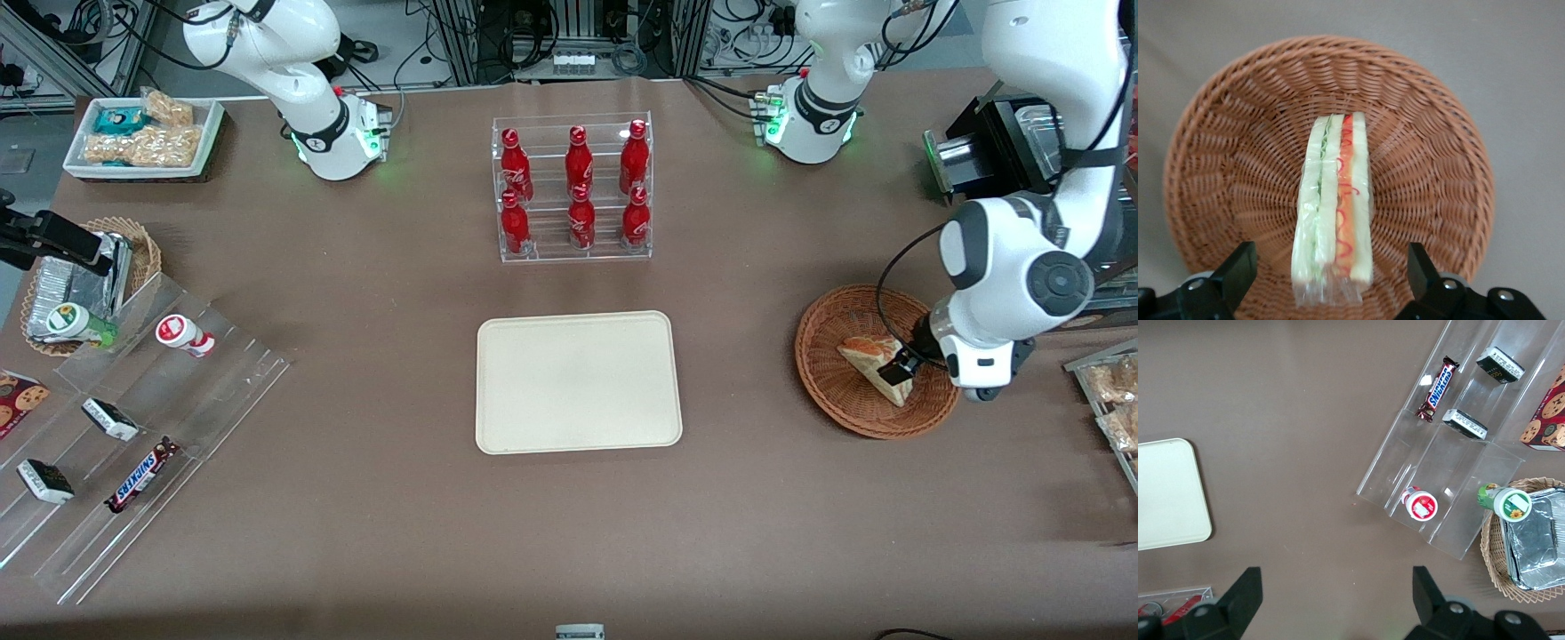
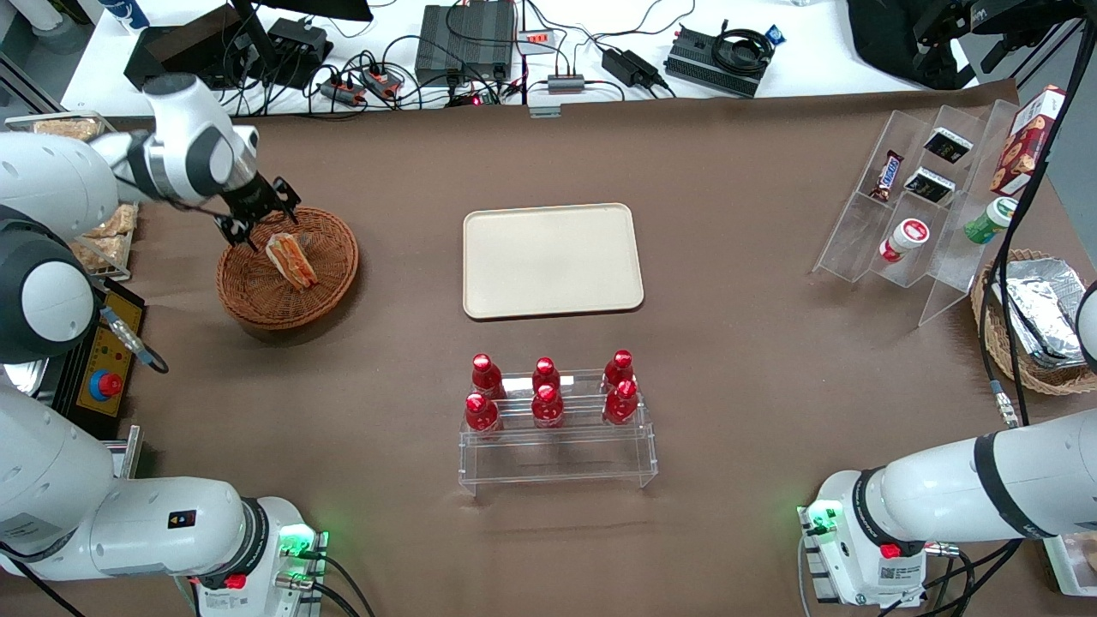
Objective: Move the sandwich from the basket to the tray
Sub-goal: 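Close the left gripper on the wrapped sandwich and lift it, then carry the held sandwich over to the cream tray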
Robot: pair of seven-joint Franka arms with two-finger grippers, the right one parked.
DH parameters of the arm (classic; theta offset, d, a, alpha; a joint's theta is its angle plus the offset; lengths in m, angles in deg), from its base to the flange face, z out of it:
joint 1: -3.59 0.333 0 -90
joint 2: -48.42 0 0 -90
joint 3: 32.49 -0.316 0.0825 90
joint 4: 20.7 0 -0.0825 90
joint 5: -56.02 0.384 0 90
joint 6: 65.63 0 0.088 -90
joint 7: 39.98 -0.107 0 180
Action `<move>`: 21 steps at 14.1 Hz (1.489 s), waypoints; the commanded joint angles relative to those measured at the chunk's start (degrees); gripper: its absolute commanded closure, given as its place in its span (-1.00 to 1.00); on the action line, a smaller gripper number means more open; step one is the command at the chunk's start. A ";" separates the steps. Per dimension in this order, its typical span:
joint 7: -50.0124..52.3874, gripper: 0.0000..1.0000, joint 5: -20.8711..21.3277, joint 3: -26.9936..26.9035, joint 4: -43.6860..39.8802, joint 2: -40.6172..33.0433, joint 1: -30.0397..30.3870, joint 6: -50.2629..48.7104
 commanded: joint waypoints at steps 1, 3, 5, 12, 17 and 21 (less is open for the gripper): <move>4.82 -0.93 0.78 0.10 7.40 -0.97 0.64 9.06; 7.46 0.73 0.78 0.09 7.24 -0.70 0.73 9.26; 6.42 0.97 0.78 0.18 6.10 -1.31 0.73 7.95; 4.31 1.00 -0.18 6.76 -13.93 -1.06 -3.57 -18.07; 4.13 0.93 -4.48 17.47 -23.31 5.16 -8.58 -17.11; 4.13 0.93 -3.79 19.43 -32.39 14.92 -17.00 -11.42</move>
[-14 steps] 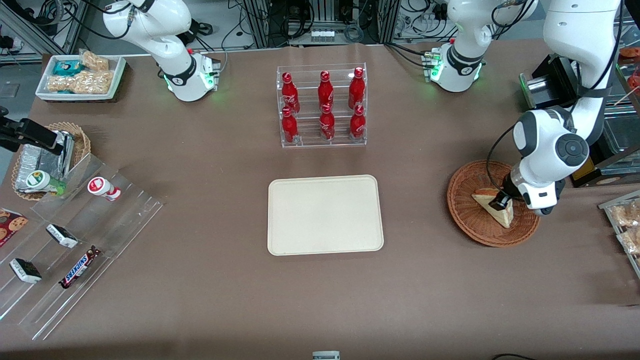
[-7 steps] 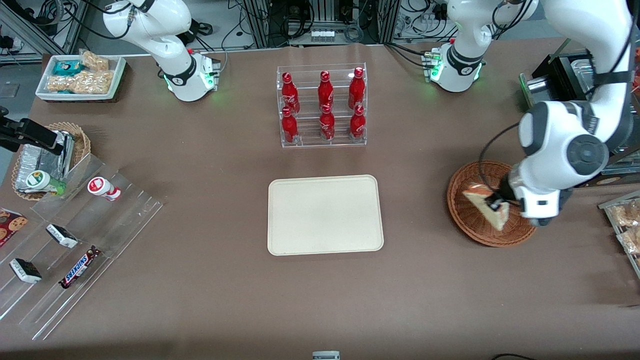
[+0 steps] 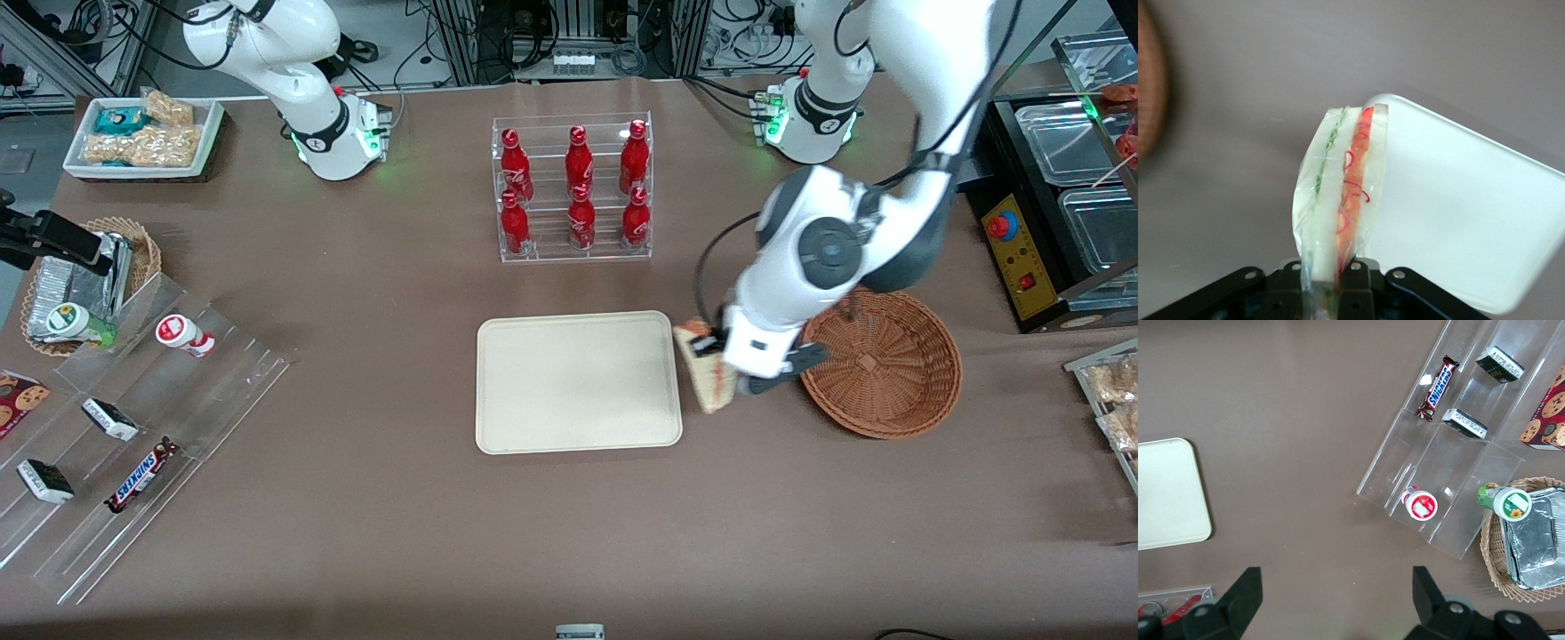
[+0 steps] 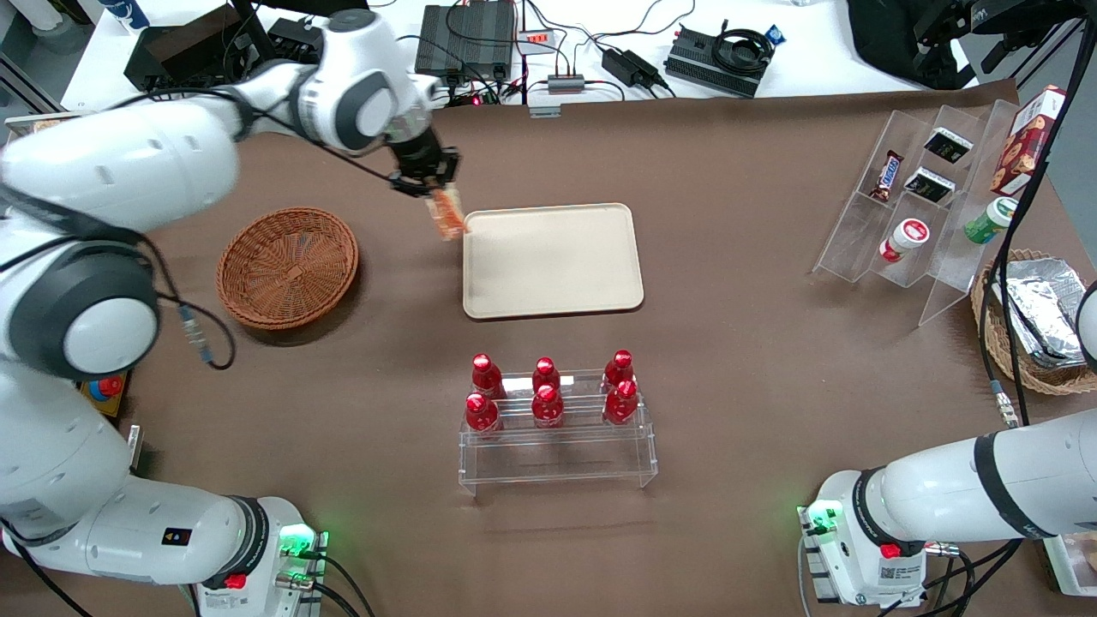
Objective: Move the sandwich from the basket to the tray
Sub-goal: 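Carry the held sandwich over to the cream tray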
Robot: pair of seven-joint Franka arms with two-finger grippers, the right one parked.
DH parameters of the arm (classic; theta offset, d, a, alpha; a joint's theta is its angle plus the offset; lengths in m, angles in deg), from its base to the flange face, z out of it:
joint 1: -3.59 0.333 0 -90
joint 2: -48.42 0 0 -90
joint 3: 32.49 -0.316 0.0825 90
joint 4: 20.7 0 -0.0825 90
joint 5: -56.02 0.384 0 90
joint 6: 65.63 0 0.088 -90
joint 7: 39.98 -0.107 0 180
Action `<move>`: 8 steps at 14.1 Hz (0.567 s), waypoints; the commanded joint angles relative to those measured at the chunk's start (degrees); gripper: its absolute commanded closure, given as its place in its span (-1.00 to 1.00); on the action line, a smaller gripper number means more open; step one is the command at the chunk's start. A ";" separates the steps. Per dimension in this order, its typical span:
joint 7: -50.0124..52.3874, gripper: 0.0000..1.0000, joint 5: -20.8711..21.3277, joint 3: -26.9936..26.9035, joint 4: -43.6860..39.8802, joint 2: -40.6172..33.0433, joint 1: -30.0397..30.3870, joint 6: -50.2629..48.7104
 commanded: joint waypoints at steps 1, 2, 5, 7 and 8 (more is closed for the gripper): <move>-0.68 0.93 0.03 -0.19 -6.47 8.31 -5.99 5.72; -0.50 0.93 0.12 -0.19 -6.56 9.72 -7.93 9.32; 0.02 0.93 2.22 -0.37 -6.56 13.24 -12.42 17.34; 0.11 0.93 5.12 -0.37 -6.56 14.91 -14.18 17.97; 0.03 0.93 6.79 -0.37 -6.56 15.52 -14.36 17.88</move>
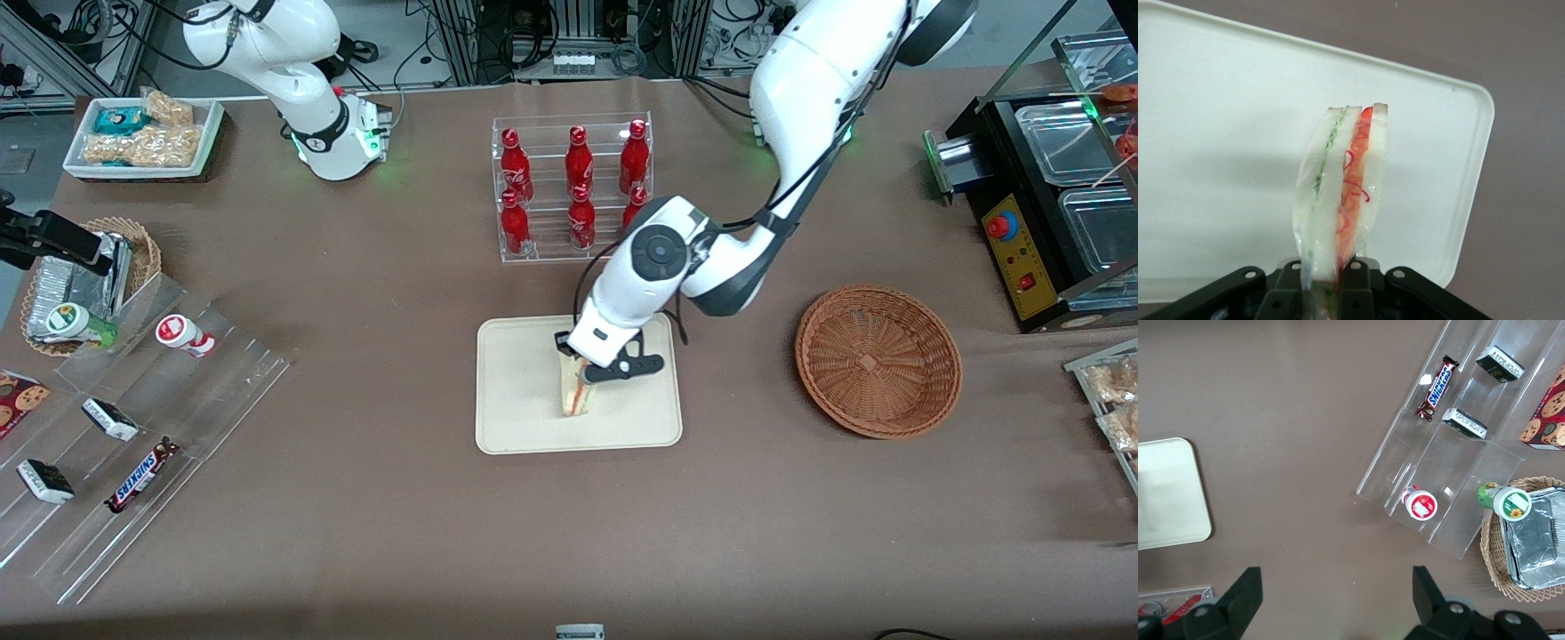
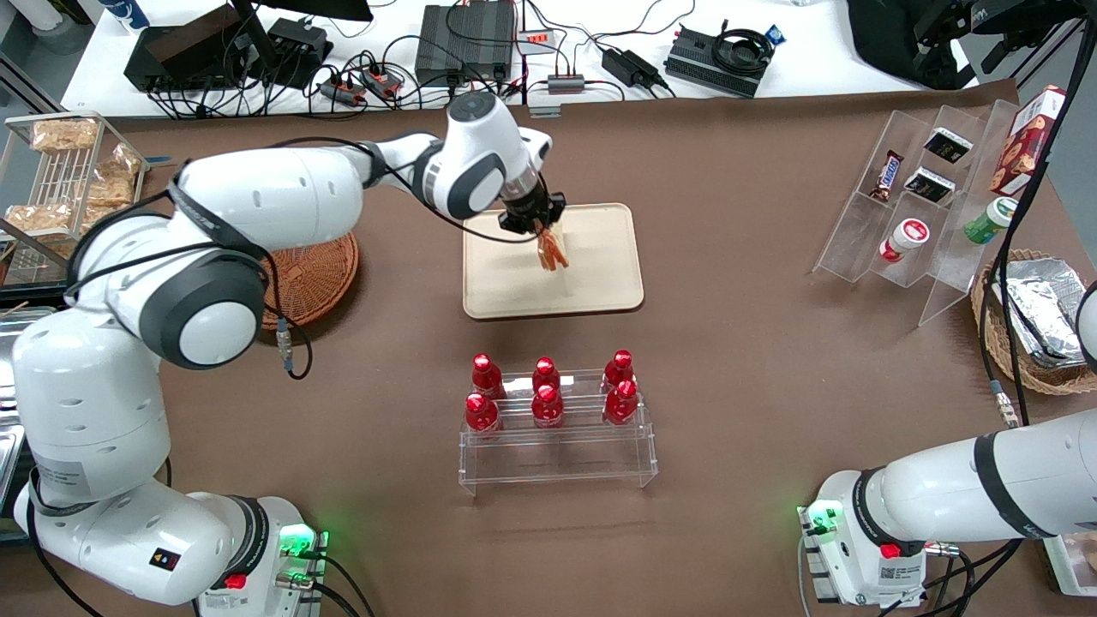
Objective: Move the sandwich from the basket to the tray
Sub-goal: 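Carry the held sandwich over to the cream tray, then lower the sandwich onto the tray and open the left gripper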
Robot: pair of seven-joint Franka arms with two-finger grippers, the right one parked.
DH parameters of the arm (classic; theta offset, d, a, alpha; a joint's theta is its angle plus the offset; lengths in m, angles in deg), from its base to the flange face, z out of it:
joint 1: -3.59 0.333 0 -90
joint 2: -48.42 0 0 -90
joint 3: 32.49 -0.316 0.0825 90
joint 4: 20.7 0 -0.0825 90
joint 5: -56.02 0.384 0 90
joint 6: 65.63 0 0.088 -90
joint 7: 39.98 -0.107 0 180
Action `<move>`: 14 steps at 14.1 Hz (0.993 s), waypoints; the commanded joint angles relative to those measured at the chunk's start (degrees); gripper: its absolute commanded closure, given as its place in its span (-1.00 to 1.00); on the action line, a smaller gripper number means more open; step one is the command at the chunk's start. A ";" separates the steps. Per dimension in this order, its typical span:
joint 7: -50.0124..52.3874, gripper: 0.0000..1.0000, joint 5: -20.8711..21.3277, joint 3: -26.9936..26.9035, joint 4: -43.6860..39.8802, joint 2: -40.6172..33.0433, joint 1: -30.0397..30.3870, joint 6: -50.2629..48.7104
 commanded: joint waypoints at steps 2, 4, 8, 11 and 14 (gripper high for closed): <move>-0.07 0.93 5.58 -0.51 -1.79 2.14 -1.33 -0.26; 0.02 0.93 8.13 -0.51 -1.52 2.32 -1.51 -0.70; 1.85 0.79 8.58 -0.60 -1.52 3.63 -1.51 -1.32; 7.12 -0.08 10.60 -0.60 -1.70 4.51 -1.77 -1.23; 8.64 -1.00 10.78 -0.77 -1.96 3.90 -1.86 -1.23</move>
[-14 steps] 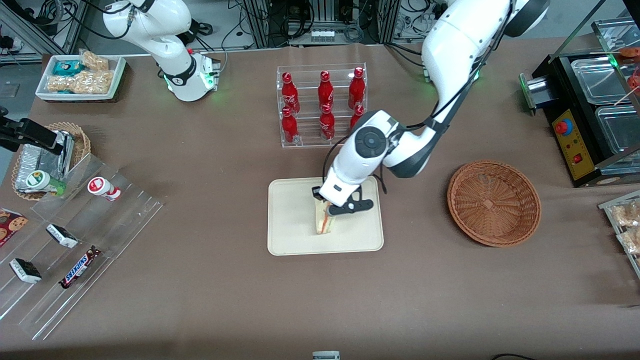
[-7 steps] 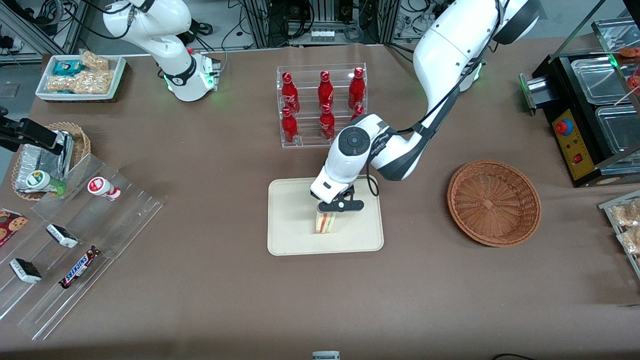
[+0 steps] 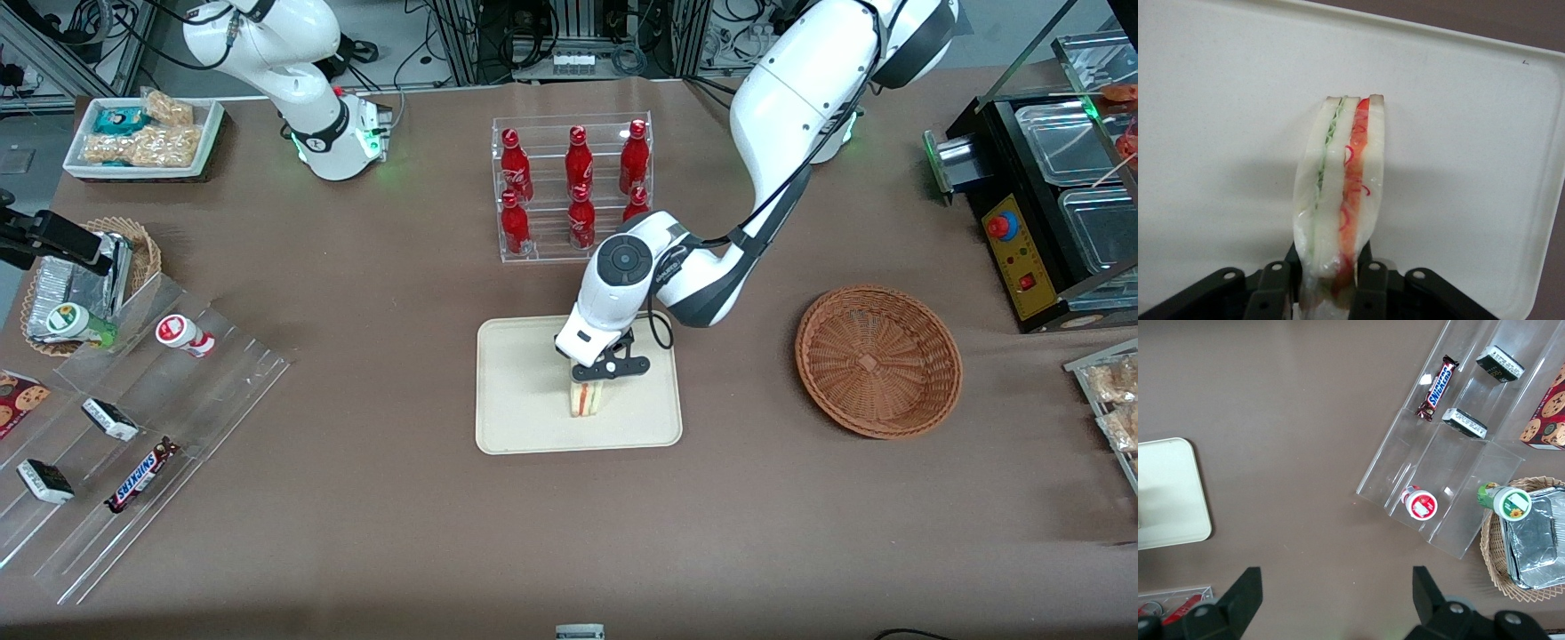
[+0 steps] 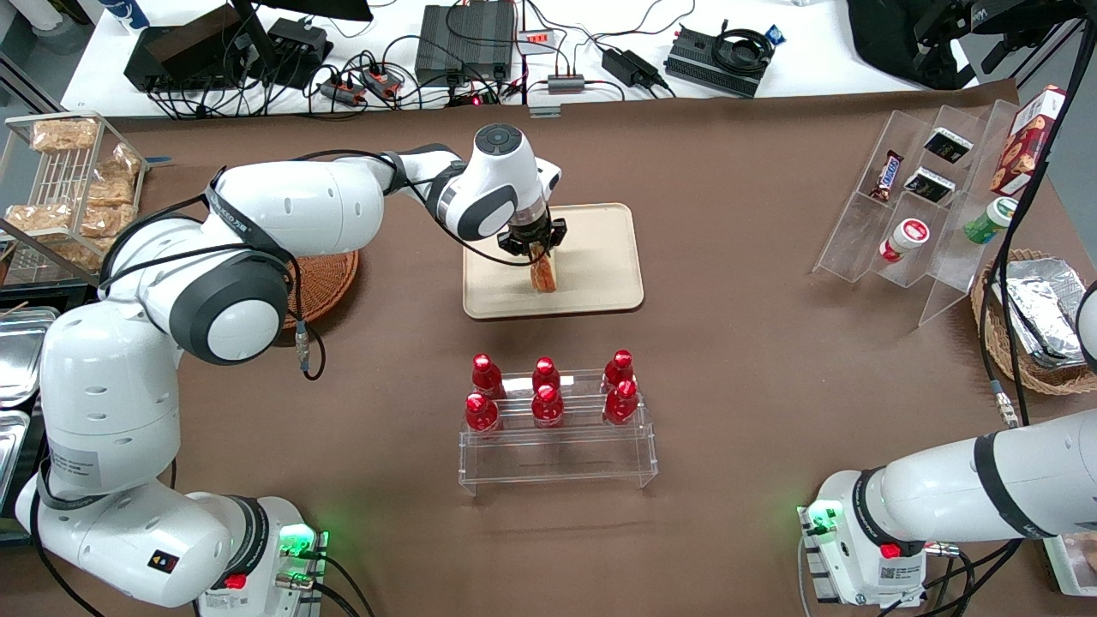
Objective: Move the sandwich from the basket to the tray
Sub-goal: 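Lower the sandwich onto the tray and open the left gripper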
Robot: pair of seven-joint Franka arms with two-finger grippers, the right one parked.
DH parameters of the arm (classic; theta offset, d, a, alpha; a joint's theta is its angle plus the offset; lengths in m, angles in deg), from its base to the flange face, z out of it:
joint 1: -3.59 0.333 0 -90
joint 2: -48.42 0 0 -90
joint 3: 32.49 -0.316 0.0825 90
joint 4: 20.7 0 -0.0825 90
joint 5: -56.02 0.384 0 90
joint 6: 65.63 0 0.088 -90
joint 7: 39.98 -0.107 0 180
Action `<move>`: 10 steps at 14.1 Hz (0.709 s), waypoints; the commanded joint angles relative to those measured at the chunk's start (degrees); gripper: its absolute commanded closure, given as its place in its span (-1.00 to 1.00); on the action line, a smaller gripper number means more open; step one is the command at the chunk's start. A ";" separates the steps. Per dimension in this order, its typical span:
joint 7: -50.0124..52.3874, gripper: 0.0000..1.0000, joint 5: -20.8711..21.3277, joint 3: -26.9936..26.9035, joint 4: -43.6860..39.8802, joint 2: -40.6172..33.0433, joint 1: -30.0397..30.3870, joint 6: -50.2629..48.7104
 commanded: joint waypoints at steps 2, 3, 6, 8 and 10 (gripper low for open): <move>2.71 -1.00 2.45 -0.67 -3.26 -1.14 -0.87 -1.15; 2.71 -1.00 2.45 -0.67 -3.45 -2.19 -0.87 -2.81; 2.80 -1.00 2.27 -0.67 -3.45 -7.80 -0.43 -8.70; 2.80 -1.00 1.57 -0.76 -3.36 -11.24 1.14 -12.83; 1.84 -1.00 1.57 -0.67 -2.92 -13.18 3.51 -16.87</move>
